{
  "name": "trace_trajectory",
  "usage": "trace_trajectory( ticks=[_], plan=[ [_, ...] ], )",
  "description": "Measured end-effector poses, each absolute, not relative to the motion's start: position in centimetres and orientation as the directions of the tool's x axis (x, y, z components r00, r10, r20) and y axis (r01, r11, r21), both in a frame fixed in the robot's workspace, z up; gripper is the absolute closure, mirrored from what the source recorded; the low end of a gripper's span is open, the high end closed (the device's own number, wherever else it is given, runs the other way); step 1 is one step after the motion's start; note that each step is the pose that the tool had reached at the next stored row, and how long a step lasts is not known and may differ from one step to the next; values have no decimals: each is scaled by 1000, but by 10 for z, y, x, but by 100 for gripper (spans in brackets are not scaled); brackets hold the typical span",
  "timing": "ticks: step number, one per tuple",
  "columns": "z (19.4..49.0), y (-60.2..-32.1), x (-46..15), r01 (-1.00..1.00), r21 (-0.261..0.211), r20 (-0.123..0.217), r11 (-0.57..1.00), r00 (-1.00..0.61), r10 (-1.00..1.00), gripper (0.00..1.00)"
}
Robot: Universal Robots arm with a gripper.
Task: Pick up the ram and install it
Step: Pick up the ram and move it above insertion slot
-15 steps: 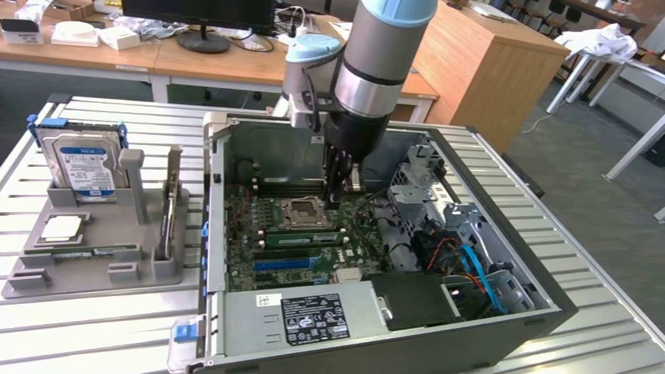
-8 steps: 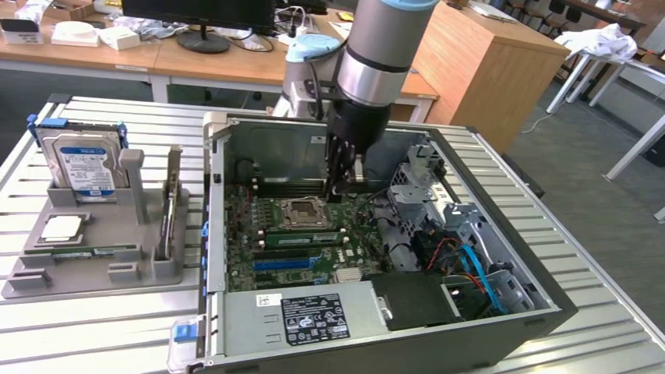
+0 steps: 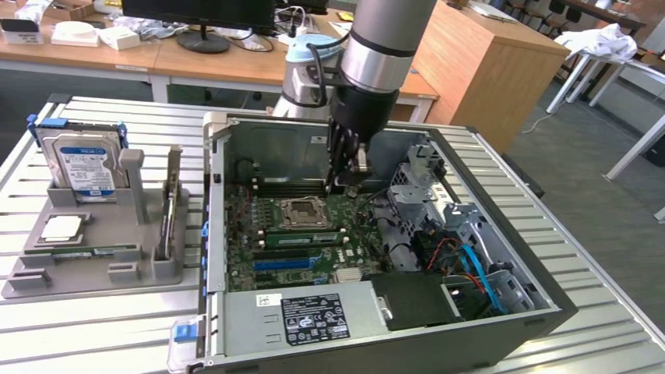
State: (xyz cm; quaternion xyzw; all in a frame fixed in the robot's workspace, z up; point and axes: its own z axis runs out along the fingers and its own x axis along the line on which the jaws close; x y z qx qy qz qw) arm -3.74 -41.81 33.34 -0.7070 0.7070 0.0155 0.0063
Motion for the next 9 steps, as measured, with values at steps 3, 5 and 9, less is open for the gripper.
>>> trace_trajectory(
  ticks=[3,5,9],
  plan=[
    [339,-418,-37,-1000,14,-31,0,0,-1000,75],
    [343,-418,-37,-1000,14,-31,0,0,-1000,75],
    [350,-418,-37,-1000,15,-31,0,0,-1000,75]
  ],
)
